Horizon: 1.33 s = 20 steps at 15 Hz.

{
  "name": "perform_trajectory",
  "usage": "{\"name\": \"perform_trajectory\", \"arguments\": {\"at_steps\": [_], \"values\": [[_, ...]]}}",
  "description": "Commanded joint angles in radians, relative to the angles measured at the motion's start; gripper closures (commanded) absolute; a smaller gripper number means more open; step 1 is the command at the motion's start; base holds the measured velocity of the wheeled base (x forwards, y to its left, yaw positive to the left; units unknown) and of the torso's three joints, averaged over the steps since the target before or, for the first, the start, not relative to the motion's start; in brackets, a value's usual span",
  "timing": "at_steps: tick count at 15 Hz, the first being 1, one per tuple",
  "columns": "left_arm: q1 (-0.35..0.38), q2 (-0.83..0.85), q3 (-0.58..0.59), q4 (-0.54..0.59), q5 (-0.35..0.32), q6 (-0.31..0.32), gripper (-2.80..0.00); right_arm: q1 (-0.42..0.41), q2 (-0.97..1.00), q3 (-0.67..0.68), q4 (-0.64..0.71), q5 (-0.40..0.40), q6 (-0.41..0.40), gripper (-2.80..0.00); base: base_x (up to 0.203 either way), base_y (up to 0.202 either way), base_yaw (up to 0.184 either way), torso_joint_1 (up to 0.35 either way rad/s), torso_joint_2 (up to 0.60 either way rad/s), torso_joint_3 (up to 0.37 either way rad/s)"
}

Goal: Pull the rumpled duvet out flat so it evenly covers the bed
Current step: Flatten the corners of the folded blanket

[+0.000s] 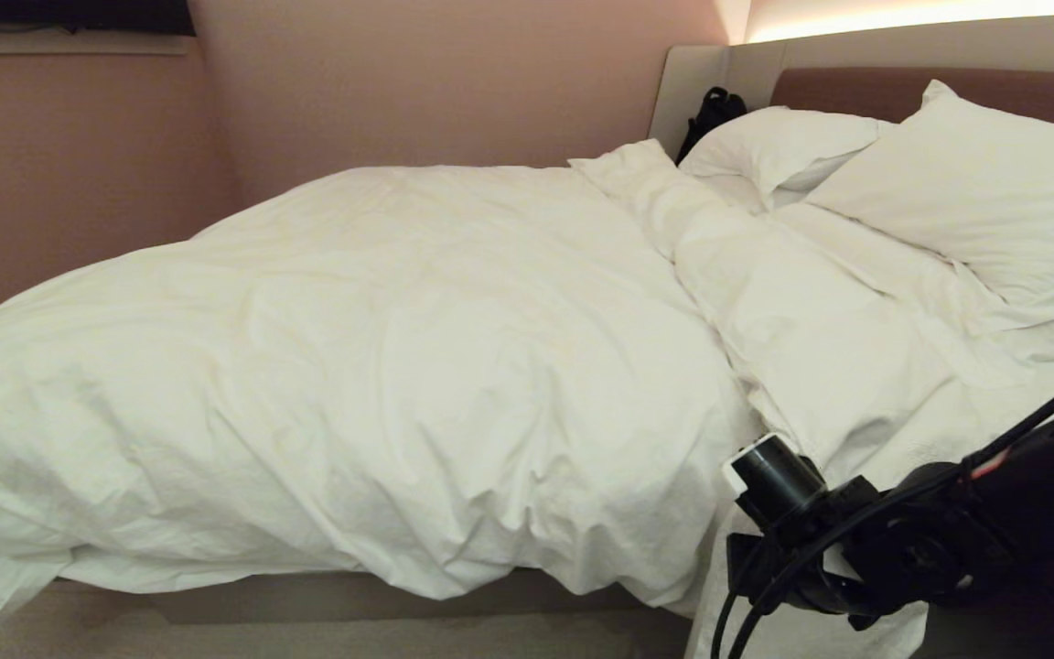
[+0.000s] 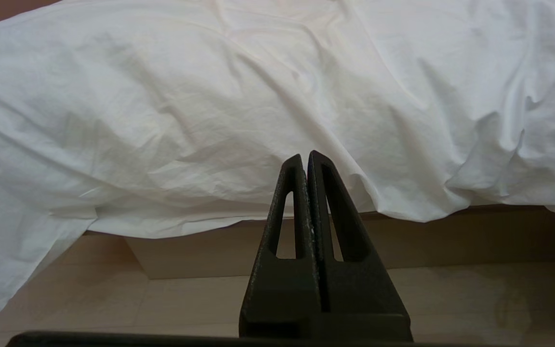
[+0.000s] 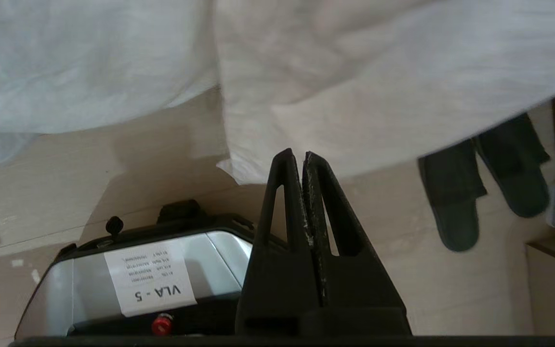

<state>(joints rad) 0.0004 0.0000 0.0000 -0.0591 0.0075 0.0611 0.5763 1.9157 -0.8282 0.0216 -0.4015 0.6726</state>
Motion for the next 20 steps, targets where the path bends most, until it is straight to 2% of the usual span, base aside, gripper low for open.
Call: {"name": "perform_trajectory", "arguments": {"at_steps": [1,12,13,20], "values": [[0.000,0.000,0.000,-0.001,0.000,0.000,0.00,0.011,0.030,0.004,-0.064,-0.001,0.002,0.00,0.000,0.000,0.000,0.000,0.00,0.000],[0.000,0.000,0.000,0.001,0.000,0.002,0.00,0.017,0.089,0.021,-0.114,0.001,0.005,0.00,0.000,0.000,0.000,0.000,0.00,0.000],[0.001,0.000,0.000,0.001,0.000,0.002,0.00,0.017,0.085,0.023,-0.112,-0.001,0.004,-2.80,0.000,0.000,0.000,0.000,0.00,0.000],[0.000,0.000,0.000,0.001,0.000,0.002,0.00,0.075,0.094,0.074,-0.114,-0.011,0.004,-2.80,0.000,0.000,0.000,0.000,0.00,0.000]]}}
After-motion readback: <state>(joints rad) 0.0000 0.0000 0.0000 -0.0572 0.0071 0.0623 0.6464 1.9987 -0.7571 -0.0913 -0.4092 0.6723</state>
